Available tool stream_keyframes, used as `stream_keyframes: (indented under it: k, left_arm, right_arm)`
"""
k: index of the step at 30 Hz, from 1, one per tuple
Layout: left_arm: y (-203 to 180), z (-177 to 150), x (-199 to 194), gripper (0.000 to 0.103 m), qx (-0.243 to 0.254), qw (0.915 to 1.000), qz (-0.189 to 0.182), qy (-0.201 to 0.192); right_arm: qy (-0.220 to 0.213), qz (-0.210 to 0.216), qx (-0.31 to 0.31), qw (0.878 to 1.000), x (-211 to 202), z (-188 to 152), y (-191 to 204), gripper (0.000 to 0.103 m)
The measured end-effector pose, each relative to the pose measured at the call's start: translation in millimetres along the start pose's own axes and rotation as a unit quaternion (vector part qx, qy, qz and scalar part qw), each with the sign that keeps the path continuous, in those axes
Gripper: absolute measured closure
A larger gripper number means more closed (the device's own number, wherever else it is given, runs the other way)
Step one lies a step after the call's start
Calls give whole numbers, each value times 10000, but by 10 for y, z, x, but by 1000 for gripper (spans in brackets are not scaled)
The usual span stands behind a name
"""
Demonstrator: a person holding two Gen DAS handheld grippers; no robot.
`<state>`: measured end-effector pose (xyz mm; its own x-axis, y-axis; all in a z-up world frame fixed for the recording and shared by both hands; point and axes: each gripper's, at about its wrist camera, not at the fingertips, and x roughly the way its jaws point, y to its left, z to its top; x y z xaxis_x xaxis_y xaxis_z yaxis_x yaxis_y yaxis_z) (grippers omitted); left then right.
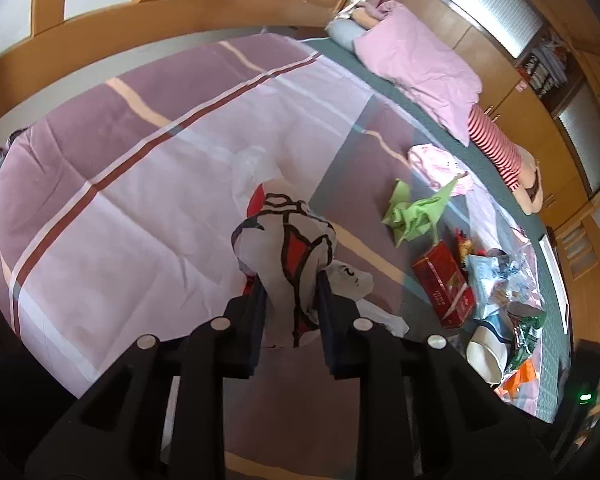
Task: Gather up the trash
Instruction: 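Drop the ointment box from the right gripper into the wastebasket while the left gripper carries the white bag there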
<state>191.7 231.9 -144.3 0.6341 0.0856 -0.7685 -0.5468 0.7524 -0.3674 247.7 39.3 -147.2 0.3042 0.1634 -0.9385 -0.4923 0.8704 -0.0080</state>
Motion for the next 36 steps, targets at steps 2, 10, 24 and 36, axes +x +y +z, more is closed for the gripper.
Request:
stream_keyframes:
  k: [2, 10, 24, 36]
  left_arm:
    - [-37, -26, -78, 80, 105, 9998, -115, -147]
    - [-305, -290, -611, 81, 857, 9885, -844, -915]
    - [-613, -1016, -1654, 81, 1411, 9624, -2080, -1034]
    - [-930, -1516, -1857, 81, 2134, 9441, -2380, -806]
  right_arm:
    - [-258, 69, 138, 9995, -223, -33, -49, 60]
    - [-1669, 323, 511, 9841, -1321, -609, -405, 60]
    - [-2173, -318, 1554, 9631, -2107, -1882, -1107, 60]
    - [-834, -655, 1586, 9816, -1738, -2608, -1335, 55]
